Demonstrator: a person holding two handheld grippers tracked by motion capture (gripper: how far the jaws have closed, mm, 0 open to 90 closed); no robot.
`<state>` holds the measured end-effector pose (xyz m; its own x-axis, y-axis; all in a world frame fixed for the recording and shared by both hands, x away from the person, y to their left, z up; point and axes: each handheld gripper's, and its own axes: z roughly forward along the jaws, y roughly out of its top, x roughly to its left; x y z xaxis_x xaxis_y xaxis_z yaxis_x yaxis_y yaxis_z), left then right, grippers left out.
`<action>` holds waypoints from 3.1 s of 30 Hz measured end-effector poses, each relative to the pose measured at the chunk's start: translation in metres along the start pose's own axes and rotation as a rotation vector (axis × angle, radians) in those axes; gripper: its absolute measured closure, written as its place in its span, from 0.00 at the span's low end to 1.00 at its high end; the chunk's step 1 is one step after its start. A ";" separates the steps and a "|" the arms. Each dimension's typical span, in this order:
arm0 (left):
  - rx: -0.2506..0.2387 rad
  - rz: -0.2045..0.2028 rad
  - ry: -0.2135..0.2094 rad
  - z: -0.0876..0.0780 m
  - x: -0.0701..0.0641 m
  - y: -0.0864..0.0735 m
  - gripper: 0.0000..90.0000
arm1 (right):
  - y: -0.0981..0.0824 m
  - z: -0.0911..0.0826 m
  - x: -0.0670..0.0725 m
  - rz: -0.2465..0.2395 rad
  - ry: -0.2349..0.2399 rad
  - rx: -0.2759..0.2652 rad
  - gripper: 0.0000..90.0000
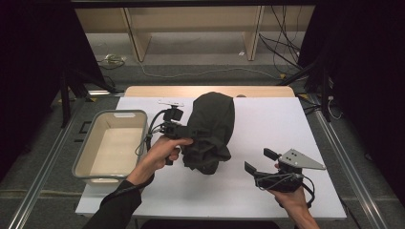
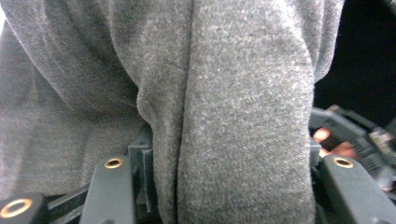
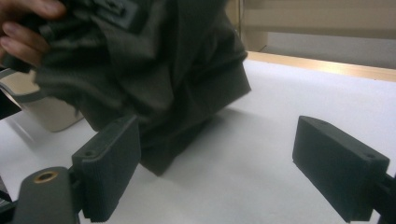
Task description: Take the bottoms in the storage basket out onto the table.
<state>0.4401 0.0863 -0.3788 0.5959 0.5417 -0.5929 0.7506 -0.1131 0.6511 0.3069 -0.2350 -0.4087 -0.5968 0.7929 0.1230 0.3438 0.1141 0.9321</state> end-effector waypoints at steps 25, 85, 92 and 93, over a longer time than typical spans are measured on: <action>0.110 0.067 0.066 0.043 -0.013 -0.023 0.30 | 0.001 -0.002 -0.001 -0.008 -0.008 -0.002 0.18; -0.069 0.090 0.378 -0.077 0.029 -0.008 0.15 | 0.000 -0.002 -0.005 0.011 -0.032 0.011 0.18; -0.108 0.062 0.410 -0.093 0.042 -0.008 0.16 | -0.001 -0.001 -0.005 0.009 -0.029 0.013 0.18; -0.112 0.056 0.418 -0.097 0.046 -0.009 0.16 | -0.001 -0.001 -0.005 0.011 -0.027 0.014 0.18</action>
<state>0.4332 0.1932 -0.3654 0.4502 0.8308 -0.3272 0.6713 -0.0733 0.7375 0.3087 -0.2395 -0.4100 -0.5731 0.8101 0.1236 0.3605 0.1138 0.9258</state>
